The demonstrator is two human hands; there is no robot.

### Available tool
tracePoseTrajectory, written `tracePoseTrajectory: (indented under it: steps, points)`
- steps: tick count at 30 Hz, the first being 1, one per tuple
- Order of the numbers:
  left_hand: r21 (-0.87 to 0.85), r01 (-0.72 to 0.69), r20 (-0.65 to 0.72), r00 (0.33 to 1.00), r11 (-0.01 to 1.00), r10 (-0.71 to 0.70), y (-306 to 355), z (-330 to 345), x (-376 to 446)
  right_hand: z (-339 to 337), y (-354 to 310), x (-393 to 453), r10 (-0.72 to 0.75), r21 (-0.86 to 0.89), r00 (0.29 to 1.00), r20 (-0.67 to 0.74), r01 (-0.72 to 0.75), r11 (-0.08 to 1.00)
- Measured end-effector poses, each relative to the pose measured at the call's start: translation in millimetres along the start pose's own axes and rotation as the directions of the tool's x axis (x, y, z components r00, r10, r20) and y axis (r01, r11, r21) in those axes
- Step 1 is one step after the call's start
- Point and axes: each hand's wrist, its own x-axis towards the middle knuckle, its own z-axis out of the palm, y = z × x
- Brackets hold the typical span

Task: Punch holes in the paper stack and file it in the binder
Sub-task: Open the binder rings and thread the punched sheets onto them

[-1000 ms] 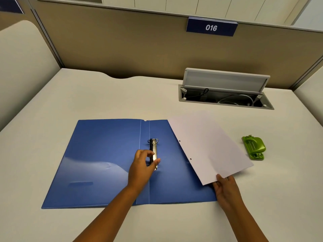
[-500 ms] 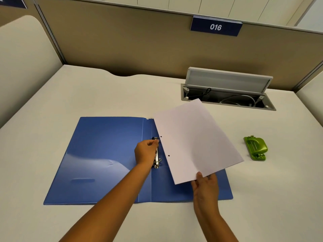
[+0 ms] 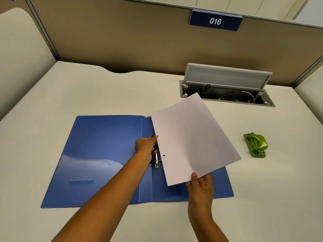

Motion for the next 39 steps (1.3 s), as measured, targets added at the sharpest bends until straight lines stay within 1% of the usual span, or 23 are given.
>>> tracePoseTrajectory:
  steps: [13, 18, 23, 30, 33, 35, 37, 39]
  points:
    - [-0.001, 0.089, 0.010, 0.996, 0.996, -0.089, 2, 1, 14, 6, -3, -4, -0.002, -0.022, 1.000, -0.004, 0.002, 1.000]
    - [0.032, 0.108, 0.039, 0.993, 0.994, -0.109, 5, 3, 14, 1, -2, -5, -0.010, -0.058, 1.000, -0.019, 0.009, 0.998]
    - [-0.018, 0.147, 0.062, 0.987, 0.989, -0.146, 3, 2, 14, 2, -2, -7, 0.004, -0.068, 1.000, -0.012, -0.005, 0.998]
    - [-0.024, 0.187, 0.120, 0.976, 0.982, -0.183, 6, 5, 8, 1, -4, -5, 0.030, -0.074, 0.999, -0.013, -0.031, 0.997]
    - [0.012, 0.151, 0.112, 0.982, 0.988, -0.151, 6, 4, 6, -1, -6, -4, 0.099, -0.026, 0.995, -0.001, -0.099, 0.995]
    - [0.051, 0.092, 0.112, 0.989, 0.994, -0.098, 6, 1, 5, -3, -9, -4, 0.146, 0.032, 0.989, 0.020, -0.146, 0.989]
    - [0.119, -0.022, 0.077, 0.997, 0.993, 0.012, 3, -5, 1, -4, -12, -5, 0.171, 0.072, 0.985, 0.038, -0.173, 0.982]
    - [0.246, -0.184, 0.028, 0.983, 0.952, 0.183, -2, -12, -6, -4, -11, -5, 0.186, 0.085, 0.982, 0.041, -0.189, 0.978]
